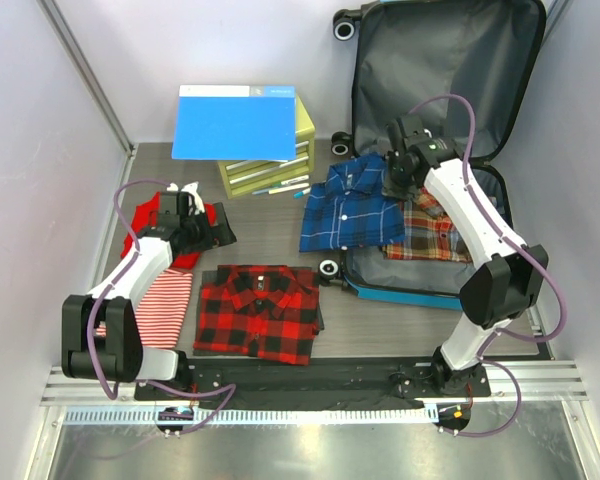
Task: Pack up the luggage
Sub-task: Place the clothes in the luggage.
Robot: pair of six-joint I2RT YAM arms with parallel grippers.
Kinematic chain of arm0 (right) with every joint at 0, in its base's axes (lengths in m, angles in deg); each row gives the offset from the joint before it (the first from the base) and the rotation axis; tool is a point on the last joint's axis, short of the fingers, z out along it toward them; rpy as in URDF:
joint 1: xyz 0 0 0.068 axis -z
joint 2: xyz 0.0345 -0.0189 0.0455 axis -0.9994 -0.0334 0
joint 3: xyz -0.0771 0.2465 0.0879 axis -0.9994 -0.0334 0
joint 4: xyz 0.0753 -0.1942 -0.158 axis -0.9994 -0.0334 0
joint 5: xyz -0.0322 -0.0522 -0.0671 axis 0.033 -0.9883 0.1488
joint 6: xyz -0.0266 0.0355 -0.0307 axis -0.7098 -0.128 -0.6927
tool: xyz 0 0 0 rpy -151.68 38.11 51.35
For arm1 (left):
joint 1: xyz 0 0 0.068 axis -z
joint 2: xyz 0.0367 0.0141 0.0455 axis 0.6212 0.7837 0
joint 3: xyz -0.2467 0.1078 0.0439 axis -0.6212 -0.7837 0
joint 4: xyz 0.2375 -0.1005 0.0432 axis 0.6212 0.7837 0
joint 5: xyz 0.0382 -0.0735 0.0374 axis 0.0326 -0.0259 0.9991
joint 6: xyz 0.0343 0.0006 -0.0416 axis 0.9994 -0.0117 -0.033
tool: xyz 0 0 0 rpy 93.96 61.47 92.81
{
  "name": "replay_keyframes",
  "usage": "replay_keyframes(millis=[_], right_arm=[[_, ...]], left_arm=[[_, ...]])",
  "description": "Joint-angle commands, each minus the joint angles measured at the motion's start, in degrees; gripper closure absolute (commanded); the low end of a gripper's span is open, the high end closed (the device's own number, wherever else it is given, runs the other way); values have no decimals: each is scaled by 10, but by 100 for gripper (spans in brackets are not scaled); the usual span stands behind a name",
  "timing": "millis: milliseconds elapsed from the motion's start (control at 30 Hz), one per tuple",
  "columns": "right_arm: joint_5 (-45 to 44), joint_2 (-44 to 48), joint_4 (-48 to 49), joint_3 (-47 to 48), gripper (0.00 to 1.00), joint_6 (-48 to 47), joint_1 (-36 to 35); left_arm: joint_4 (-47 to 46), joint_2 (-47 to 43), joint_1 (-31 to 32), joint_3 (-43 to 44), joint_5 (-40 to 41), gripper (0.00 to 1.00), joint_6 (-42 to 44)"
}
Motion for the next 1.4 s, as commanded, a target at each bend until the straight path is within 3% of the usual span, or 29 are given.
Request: replay_keyframes(millis=[0, 867, 1367], right_arm=[[-26, 39, -7, -20, 99, -40, 37], [-96, 47, 49, -137, 99, -89, 136], [-125, 22, 87, -182, 99, -93, 149]], left_arm=[[-18, 2, -1, 3, -14, 0, -6], [-18, -2, -1, -1, -12, 0, -1], [-18, -2, -1, 1, -10, 0, 1]])
